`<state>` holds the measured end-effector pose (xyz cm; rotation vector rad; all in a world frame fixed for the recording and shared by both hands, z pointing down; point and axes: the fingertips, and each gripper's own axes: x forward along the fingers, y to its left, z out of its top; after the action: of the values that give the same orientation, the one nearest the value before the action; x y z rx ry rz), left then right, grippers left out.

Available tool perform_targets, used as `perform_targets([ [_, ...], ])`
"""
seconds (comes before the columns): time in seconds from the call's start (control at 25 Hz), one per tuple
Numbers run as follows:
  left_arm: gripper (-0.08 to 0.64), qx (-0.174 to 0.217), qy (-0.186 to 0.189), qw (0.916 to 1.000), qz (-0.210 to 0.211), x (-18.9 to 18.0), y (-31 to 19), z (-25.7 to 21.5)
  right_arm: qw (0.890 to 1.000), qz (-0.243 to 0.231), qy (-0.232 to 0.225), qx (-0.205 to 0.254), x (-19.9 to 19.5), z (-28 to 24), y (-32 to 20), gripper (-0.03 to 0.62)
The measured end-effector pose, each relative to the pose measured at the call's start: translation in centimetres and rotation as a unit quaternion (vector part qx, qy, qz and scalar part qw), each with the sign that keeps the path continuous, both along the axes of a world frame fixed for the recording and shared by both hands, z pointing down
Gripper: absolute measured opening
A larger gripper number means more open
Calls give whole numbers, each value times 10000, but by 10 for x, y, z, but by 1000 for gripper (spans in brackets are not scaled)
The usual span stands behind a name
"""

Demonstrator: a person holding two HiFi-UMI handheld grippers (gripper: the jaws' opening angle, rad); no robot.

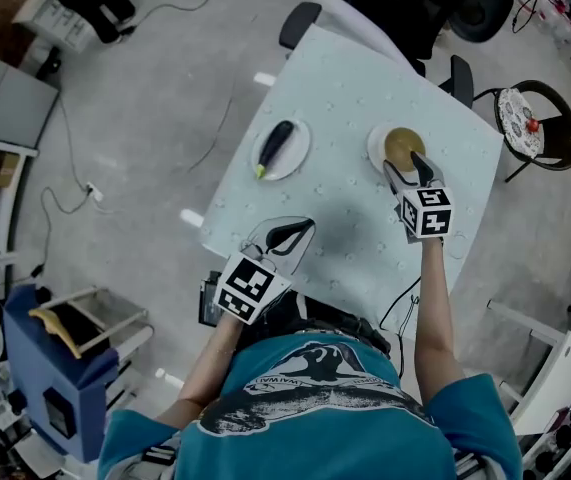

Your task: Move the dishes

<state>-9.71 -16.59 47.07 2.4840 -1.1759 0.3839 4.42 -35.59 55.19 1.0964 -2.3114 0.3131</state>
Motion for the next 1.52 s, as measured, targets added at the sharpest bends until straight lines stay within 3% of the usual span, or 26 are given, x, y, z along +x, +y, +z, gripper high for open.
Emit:
perform_targets([
  [0.48, 11, -232, -157, 9987, -434, -39, 4, 15, 9933, 232, 876, -723, 12, 82, -17, 172],
  [0.6, 11, -260, -173, 9982, -515, -47, 6, 17, 9912, 126, 1113, -701, 11, 89, -15, 76],
  [0.84, 11, -209, -149, 9982, -550, -48, 3, 9, 9876, -417, 1446, -451, -6, 84, -3, 34],
  [1.24, 11, -211, -172, 9992, -307, -33, 15, 16, 9849, -968, 1422, -199, -26, 59, 30, 18],
  [1.52, 11, -248, -163, 9976, -629, -52, 15, 10, 9861, -1134, 1210, -74, -41, 45, 59, 18],
])
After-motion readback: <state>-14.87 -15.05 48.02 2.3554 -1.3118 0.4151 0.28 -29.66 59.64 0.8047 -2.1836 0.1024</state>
